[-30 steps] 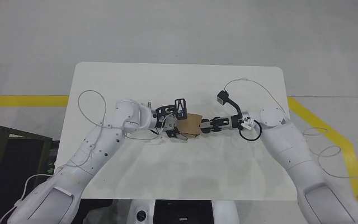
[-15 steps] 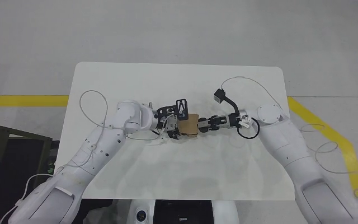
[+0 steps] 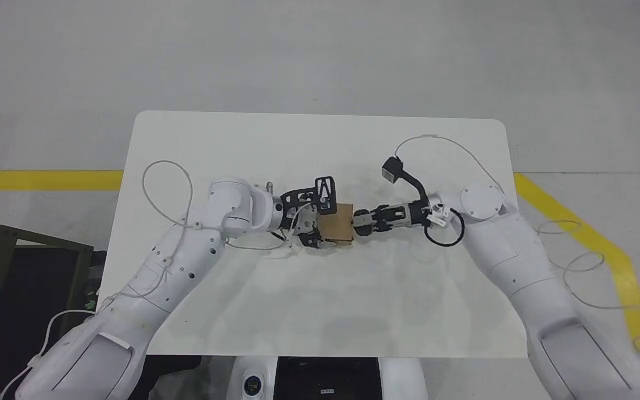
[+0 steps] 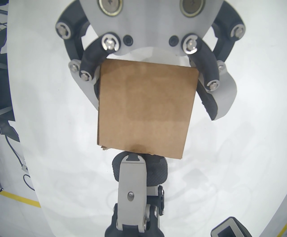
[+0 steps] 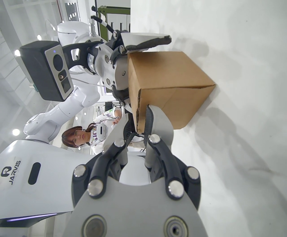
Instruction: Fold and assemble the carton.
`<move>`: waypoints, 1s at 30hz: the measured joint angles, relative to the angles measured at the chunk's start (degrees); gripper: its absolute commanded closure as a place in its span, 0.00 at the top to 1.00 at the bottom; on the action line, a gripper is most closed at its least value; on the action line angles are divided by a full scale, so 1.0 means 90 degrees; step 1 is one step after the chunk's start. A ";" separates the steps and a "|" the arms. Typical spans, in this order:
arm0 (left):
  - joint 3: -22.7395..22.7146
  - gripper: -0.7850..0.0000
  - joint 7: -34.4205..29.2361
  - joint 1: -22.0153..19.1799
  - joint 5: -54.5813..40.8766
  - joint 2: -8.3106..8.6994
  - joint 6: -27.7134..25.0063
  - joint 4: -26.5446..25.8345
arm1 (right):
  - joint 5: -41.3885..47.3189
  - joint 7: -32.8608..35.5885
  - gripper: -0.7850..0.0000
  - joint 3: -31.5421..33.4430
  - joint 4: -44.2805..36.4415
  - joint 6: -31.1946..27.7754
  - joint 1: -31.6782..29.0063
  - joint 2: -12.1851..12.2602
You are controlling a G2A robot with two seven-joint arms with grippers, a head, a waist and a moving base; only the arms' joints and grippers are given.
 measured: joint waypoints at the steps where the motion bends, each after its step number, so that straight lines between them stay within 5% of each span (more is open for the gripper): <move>1: -0.0005 1.00 0.0000 -0.0004 0.0002 0.0001 -0.0009 0.0011 | -0.0019 -0.0009 0.18 0.0026 0.0022 -0.0009 0.0006 0.0013; 11: -0.0084 1.00 0.0045 -0.0016 -0.0022 0.0007 0.0031 0.0079 | -0.0135 -0.0028 0.19 0.0289 -0.0089 -0.0028 -0.0103 0.0148; 21: -0.0921 1.00 -0.0185 -0.0025 -0.0970 0.0246 -0.0488 0.0089 | -0.0417 -0.0215 0.37 0.0849 -0.0612 -0.0215 -0.0232 0.0409; 24: -0.1251 1.00 -0.0403 0.0053 -0.1361 0.0366 -0.0516 -0.0040 | -0.0541 -0.0326 0.53 0.1066 -0.0790 -0.0326 -0.0356 0.0513; 25: -0.1358 1.00 -0.0470 0.0070 -0.1493 0.0402 -0.0508 -0.0067 | -0.0577 -0.0364 0.87 0.1122 -0.0848 -0.0365 -0.0390 0.0541; 26: -0.1506 1.00 -0.0569 0.0077 -0.1654 0.0447 -0.0477 -0.0102 | -0.0629 -0.0426 1.00 0.1186 -0.0934 -0.0426 -0.0434 0.0574; 30: -0.1940 1.00 -0.0869 0.0060 -0.2063 0.0563 -0.0149 -0.0201 | -0.0821 -0.0734 1.00 0.1343 -0.1187 -0.0735 -0.0543 0.0660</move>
